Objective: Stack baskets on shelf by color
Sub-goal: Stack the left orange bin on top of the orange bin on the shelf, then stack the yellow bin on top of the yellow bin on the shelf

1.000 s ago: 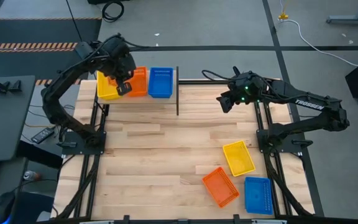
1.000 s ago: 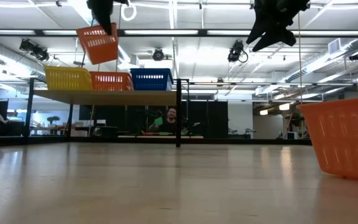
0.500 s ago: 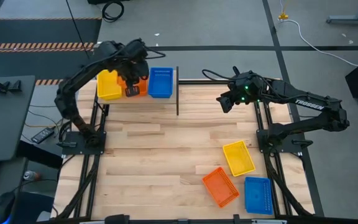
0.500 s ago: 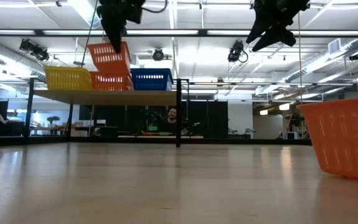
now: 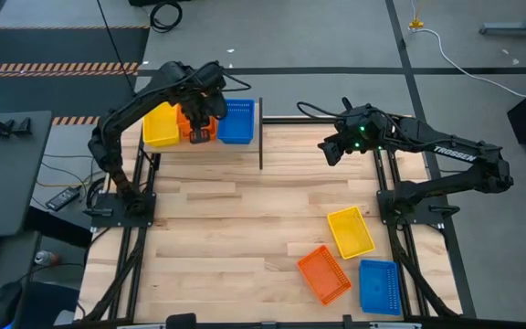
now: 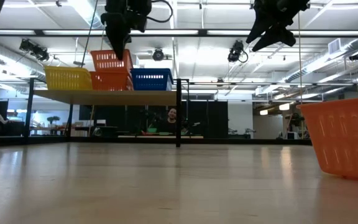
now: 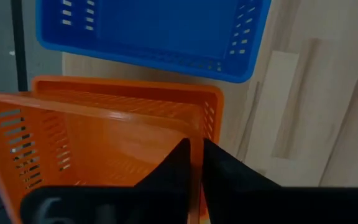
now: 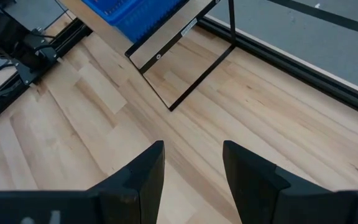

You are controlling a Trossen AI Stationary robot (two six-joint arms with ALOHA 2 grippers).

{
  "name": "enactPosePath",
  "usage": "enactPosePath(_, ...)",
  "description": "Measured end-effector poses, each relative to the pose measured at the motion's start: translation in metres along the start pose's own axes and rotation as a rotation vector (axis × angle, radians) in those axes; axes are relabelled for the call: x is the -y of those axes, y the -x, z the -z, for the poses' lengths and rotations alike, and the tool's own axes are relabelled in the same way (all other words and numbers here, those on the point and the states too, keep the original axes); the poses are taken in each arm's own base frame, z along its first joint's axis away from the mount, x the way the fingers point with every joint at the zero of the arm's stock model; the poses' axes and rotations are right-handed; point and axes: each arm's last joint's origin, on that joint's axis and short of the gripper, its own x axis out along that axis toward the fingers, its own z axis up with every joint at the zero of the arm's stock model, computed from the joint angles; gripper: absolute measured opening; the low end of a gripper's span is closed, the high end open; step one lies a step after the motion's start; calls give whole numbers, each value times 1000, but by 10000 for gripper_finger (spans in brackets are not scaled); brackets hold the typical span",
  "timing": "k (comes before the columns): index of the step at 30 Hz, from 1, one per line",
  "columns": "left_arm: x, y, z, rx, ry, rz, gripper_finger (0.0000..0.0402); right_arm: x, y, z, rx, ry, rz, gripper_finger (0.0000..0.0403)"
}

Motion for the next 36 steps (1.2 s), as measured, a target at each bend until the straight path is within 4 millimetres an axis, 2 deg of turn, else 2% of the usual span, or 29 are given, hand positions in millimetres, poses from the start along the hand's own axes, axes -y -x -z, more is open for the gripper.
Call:
enactPosePath(12,0,0,0,0,58,1,74,5,0,-3,36,-56,66,171)
enactPosePath(18,0,0,0,0,104,1,77,10,0,-5,45,-80,81,172)
enactPosePath(23,1,3,2,10,142,-3,74,10,3,-13,110,-173,31,172)
enactPosePath(29,6,24,5,99,215,10,77,6,4,-23,195,-191,-61,172)
enactPosePath(36,24,66,-4,426,337,40,68,2,0,-11,41,-70,-97,171)
